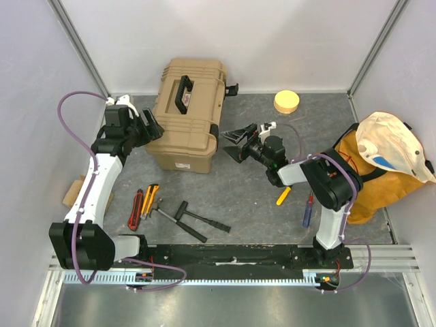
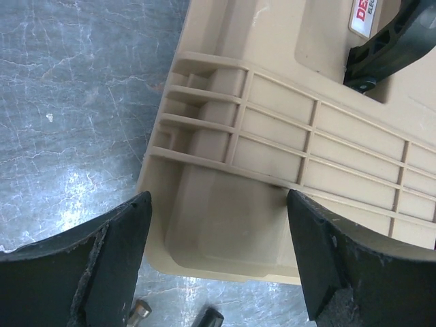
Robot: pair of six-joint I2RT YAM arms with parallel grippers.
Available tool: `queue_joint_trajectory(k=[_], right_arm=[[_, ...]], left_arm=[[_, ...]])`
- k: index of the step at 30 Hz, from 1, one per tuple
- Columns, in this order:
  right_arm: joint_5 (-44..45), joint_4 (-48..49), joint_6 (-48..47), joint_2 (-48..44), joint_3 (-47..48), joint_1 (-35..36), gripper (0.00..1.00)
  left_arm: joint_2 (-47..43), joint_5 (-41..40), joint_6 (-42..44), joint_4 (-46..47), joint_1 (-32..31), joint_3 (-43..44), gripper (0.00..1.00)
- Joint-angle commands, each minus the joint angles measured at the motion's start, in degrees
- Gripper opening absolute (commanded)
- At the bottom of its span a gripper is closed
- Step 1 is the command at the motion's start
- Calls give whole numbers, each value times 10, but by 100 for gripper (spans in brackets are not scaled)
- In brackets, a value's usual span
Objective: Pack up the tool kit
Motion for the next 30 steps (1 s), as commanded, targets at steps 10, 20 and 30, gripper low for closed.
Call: queue_joint_trajectory(k=[10,20,30], right_arm=[[-4,288,215,121,25,13,98],[7,444,299,171,58,27,98],[0,444,301,128,99,28,98]], left_arm=[[18,46,-40,-5,-2,-37,87],[23,71,-41,-5,-2,-44,86],[21,80,-40,-6,-2,-45,86]])
